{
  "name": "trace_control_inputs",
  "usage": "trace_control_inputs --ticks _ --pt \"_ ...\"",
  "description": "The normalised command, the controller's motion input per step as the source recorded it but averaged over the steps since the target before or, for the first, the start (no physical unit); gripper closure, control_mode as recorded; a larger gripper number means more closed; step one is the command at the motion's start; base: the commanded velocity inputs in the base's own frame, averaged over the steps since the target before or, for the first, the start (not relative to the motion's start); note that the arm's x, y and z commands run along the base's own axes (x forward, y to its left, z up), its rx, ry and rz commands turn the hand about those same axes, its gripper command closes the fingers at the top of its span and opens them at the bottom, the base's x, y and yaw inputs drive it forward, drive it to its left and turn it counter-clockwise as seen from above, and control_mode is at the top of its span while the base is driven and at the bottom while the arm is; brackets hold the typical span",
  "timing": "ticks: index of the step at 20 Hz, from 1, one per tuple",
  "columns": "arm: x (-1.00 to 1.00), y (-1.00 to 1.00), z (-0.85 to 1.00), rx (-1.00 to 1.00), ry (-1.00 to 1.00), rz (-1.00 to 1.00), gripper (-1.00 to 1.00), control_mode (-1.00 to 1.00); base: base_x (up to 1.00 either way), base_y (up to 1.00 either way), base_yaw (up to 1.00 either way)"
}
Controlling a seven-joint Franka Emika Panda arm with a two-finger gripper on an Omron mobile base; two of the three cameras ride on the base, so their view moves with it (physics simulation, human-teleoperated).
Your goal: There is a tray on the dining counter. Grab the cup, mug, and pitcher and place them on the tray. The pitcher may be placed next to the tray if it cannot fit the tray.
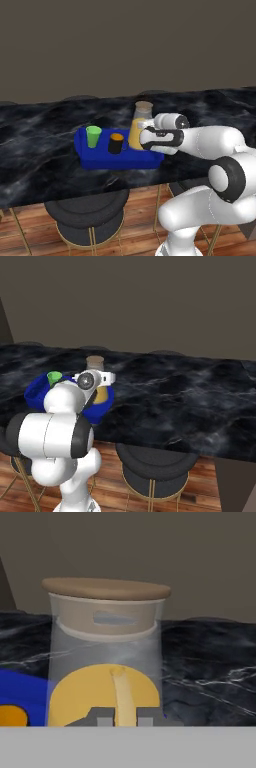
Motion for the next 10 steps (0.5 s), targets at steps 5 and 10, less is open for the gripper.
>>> trace_control_inputs --ticks 5,10 --pt "0.00 0.04 0.00 0.00 0.00 0.00 1.00 -1.00 0.00 0.00 0.00" --pt "0.00 0.10 0.00 0.00 0.00 0.00 1.00 -1.00 0.00 0.00 0.00"
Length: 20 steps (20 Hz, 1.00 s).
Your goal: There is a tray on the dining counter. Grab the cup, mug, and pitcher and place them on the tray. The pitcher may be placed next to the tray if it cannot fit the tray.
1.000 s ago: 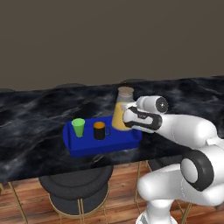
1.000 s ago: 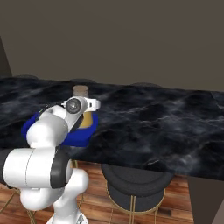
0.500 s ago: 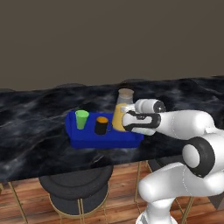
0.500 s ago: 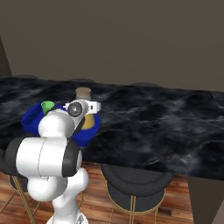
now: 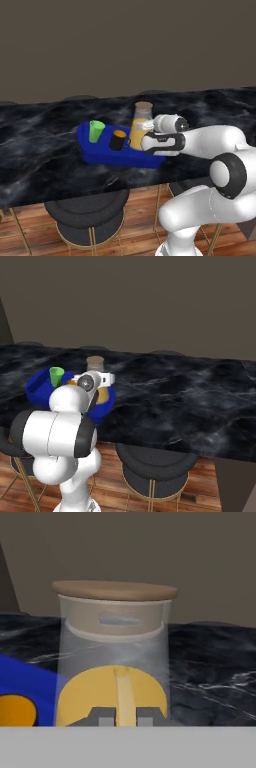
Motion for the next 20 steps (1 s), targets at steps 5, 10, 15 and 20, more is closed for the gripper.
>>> trace_control_inputs --ticks 5,10,15,20 --pt "0.00 0.14 0.08 0.00 0.00 0.00 1.00 -1.00 0.00 0.00 0.00" --pt "0.00 0.11 0.05 0.00 0.00 0.00 1.00 -1.00 0.00 0.00 0.00" --pt "0.00 0.19 0.00 0.00 0.00 0.01 1.00 -1.00 0.00 0.00 0.00" --pt "0.00 0.13 0.00 0.00 0.00 0.00 1.00 -1.00 0.00 0.00 0.00"
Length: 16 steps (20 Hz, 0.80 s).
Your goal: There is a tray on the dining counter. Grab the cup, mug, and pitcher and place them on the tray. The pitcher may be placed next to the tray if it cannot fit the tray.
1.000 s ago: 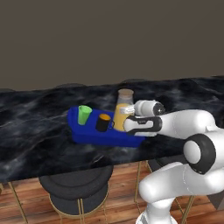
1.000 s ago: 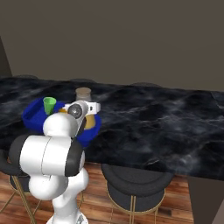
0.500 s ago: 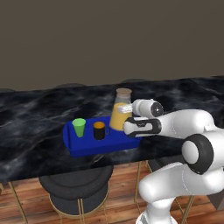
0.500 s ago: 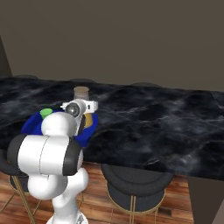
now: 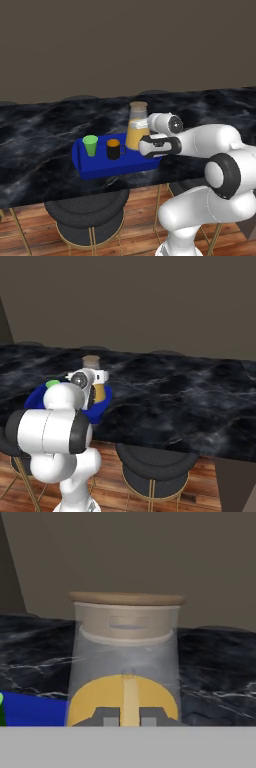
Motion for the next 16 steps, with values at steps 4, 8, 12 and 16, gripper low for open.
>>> trace_control_inputs --ticks 4,8,12,16 --pt "0.04 0.15 0.00 0.00 0.00 0.00 1.00 -1.00 0.00 0.00 0.00" --pt "0.00 0.21 0.00 0.00 0.00 0.00 1.00 -1.00 0.00 0.00 0.00" --pt "0.01 0.36 -0.01 0.00 0.00 0.03 1.00 -1.00 0.00 0.00 0.00" --pt "0.03 0.30 -0.01 0.00 0.00 0.05 1.00 -1.00 0.00 0.00 0.00"
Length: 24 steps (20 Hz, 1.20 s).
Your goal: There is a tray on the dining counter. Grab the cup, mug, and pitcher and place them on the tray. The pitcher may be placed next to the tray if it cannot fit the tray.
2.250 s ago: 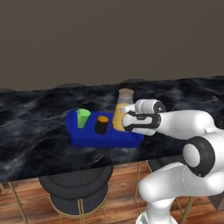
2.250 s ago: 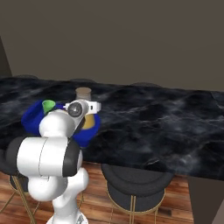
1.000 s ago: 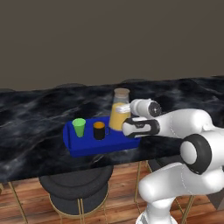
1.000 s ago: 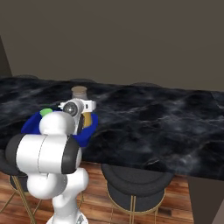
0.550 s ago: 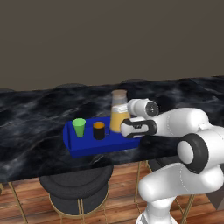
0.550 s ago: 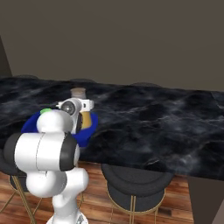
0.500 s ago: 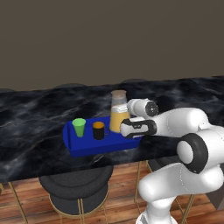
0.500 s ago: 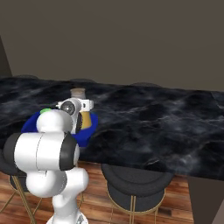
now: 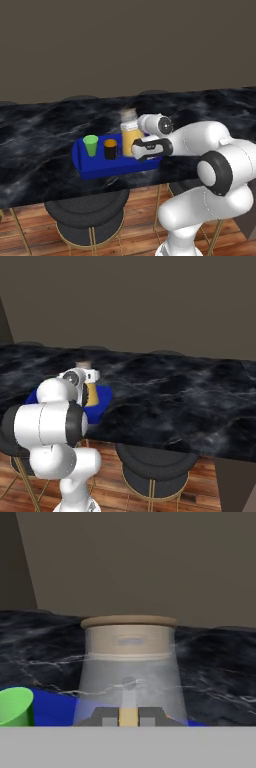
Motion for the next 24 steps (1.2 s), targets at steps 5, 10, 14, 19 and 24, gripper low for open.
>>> trace_control_inputs --ticks 5,10,14,19,24 --pt "0.02 0.03 -0.23 0.00 -0.01 0.09 1.00 -1.00 0.00 0.00 0.00" --pt "0.00 0.00 -0.36 0.00 -0.12 0.05 1.00 -1.00 0.00 0.00 0.00" --pt "0.00 0.00 -0.31 0.05 -0.13 0.03 1.00 -1.00 0.00 0.00 0.00" --pt "0.00 0.00 -0.11 0.06 -0.03 0.00 1.00 -1.00 0.00 0.00 0.00" --pt "0.00 0.00 0.00 0.00 0.00 0.00 1.00 -1.00 0.00 0.00 0.00"
